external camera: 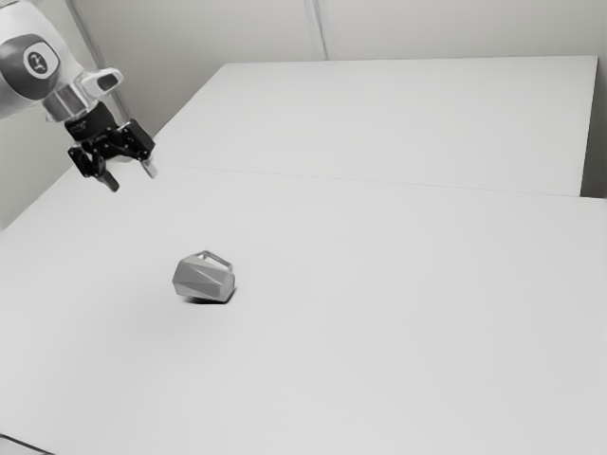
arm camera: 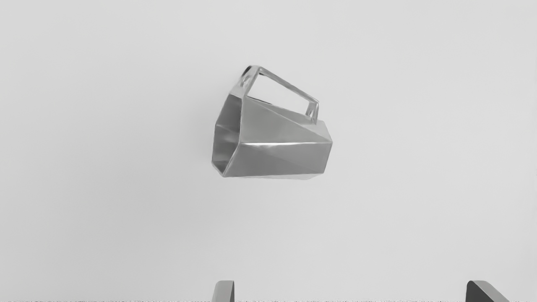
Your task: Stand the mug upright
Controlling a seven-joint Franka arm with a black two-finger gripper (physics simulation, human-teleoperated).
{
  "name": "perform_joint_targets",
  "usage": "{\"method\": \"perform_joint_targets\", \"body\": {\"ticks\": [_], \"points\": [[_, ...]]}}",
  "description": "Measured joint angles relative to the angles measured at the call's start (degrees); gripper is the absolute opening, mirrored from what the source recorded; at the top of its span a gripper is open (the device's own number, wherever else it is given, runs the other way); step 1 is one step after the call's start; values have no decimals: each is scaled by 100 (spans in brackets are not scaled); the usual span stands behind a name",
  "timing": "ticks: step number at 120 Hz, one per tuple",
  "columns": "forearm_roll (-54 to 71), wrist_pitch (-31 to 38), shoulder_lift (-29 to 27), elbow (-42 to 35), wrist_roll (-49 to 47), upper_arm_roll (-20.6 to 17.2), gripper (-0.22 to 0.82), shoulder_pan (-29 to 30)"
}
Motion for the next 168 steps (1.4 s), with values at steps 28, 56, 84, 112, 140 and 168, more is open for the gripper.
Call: {"method": "perform_joint_targets", "body": {"ticks": [28, 56, 84, 112, 140, 168], "points": [[-862, -141, 994, 5, 577, 34, 60, 418], [-1430, -179, 1826, 16, 1305, 64, 60, 764], [-2118, -162, 2273, 51, 2043, 66, 60, 921], [-2755, -149, 2521, -187, 2534, 47, 60, 888], [-3289, -168, 2541, -447, 2785, 13, 60, 794], [-3352, -148, 2539, -448, 2864, 20, 14, 758]]}}
